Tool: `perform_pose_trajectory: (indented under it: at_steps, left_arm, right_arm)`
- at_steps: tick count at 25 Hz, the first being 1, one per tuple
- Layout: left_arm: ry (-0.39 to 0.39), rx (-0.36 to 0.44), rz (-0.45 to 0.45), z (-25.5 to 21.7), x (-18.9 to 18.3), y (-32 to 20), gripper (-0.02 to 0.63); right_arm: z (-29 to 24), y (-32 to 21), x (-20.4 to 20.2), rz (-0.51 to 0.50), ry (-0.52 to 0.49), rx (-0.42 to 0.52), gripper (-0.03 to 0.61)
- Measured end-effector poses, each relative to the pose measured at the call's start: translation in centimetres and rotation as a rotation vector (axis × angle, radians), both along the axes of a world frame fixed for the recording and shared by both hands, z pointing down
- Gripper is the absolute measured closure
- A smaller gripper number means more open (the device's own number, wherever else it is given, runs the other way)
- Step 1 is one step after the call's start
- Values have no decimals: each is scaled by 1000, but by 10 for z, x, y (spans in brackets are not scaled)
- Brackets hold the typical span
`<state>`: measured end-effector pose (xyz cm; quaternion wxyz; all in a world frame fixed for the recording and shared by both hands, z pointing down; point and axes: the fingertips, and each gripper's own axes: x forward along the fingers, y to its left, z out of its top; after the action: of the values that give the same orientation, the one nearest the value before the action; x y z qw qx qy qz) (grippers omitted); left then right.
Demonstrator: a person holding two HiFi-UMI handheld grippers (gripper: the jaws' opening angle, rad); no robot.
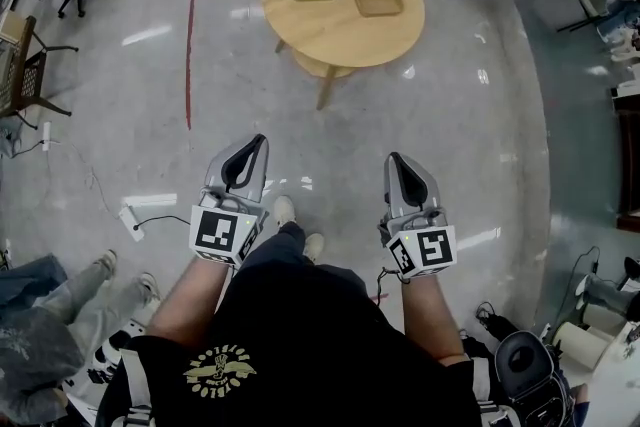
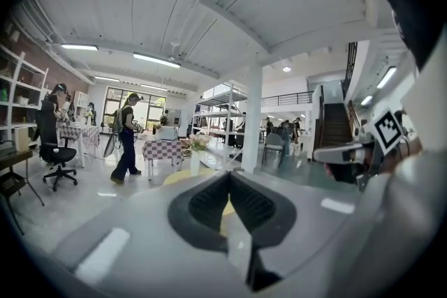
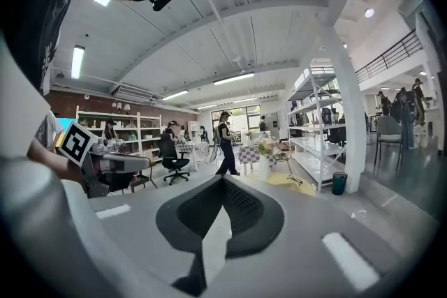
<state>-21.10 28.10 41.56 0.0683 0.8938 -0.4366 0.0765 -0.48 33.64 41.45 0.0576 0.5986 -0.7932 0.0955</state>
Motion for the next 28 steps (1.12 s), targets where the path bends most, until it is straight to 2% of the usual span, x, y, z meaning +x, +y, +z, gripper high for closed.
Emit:
perform_pose_trajectory:
  at_steps: [10, 16, 28]
  left_arm:
    - [14, -5, 28, 4, -17, -60, 611]
    - [38, 11, 53, -3, -16, -88, 611]
    - [55, 6, 71, -10, -16, -100, 611]
  right_arm:
    - [3, -54, -23, 26, -16, -10, 577]
    - [-8, -69, -19, 68, 5, -7, 577]
    - [-35, -75, -13, 105, 32, 37, 577]
